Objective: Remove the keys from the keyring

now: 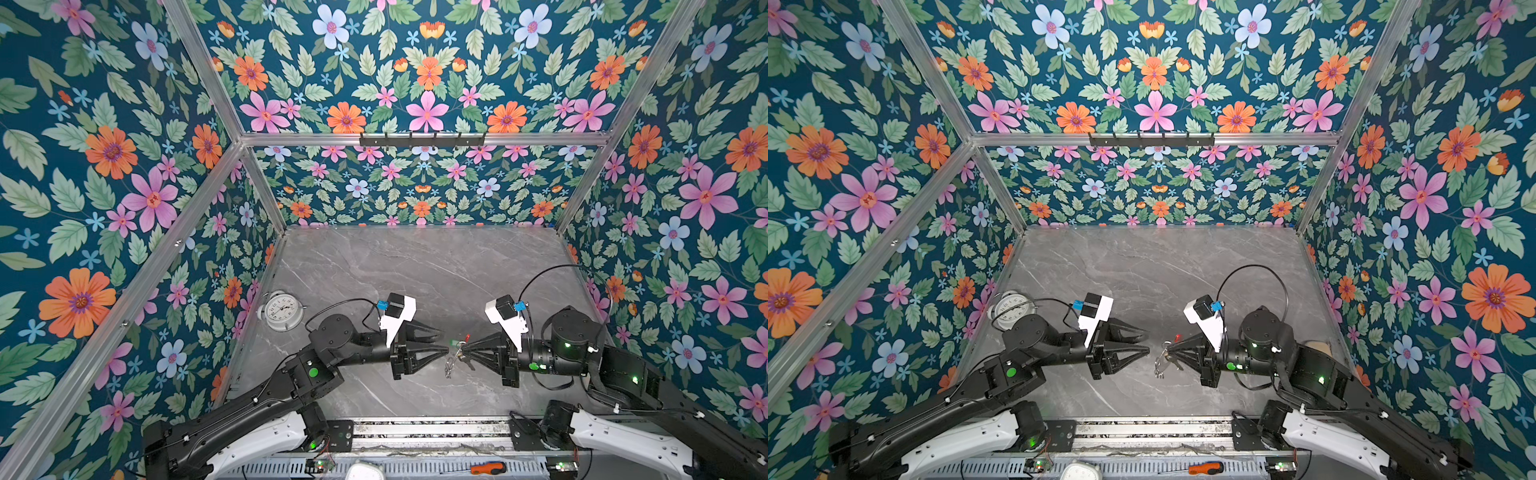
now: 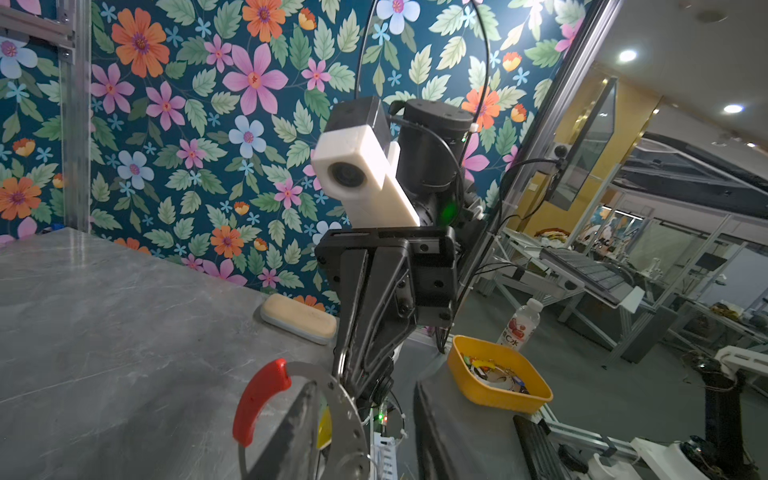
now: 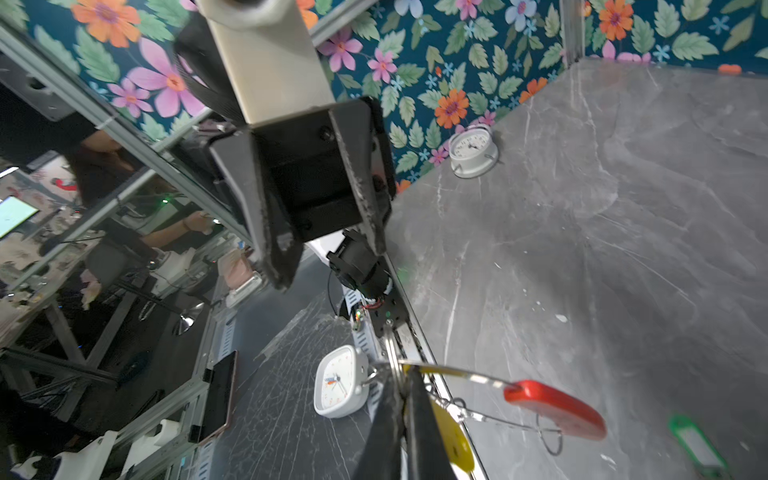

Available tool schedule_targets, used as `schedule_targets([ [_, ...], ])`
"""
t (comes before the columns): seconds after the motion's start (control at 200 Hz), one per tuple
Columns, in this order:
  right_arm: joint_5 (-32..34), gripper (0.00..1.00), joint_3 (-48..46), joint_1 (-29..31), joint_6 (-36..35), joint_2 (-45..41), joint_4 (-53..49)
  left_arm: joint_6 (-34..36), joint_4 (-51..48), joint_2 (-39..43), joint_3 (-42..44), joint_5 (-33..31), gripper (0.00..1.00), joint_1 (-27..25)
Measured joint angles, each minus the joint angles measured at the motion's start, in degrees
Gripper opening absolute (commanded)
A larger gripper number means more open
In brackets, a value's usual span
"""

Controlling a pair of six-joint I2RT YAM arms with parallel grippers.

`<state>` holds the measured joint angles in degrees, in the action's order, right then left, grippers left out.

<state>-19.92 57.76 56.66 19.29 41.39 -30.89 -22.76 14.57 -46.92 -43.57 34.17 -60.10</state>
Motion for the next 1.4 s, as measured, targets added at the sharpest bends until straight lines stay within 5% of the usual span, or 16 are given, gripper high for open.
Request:
schedule_targets([
  [0.395, -0.9, 0.0, 10.6, 0.0, -4.8, 8.5, -15.4, 5.8, -15.4, -6.2, -6.1, 2.8, 0.38, 0.0],
  [0.69, -1.7, 0.0, 12.2, 0.0, -6.2, 10.5, -17.1, 6.6, -15.7, -7.7, -6.5, 5.9, 0.35, 0.0],
  [0.99, -1.9, 0.0, 12.2, 0.0, -6.4, 11.2, -17.2, 6.6, -15.4, -9.1, -6.9, 8.4, 0.15, 0.0],
  [1.4, -2.0, 0.0, 12.1, 0.0, -7.5, 11.9, -16.5, 6.5, -15.3, -8.9, -7.0, 8.7, 0.16, 0.0],
])
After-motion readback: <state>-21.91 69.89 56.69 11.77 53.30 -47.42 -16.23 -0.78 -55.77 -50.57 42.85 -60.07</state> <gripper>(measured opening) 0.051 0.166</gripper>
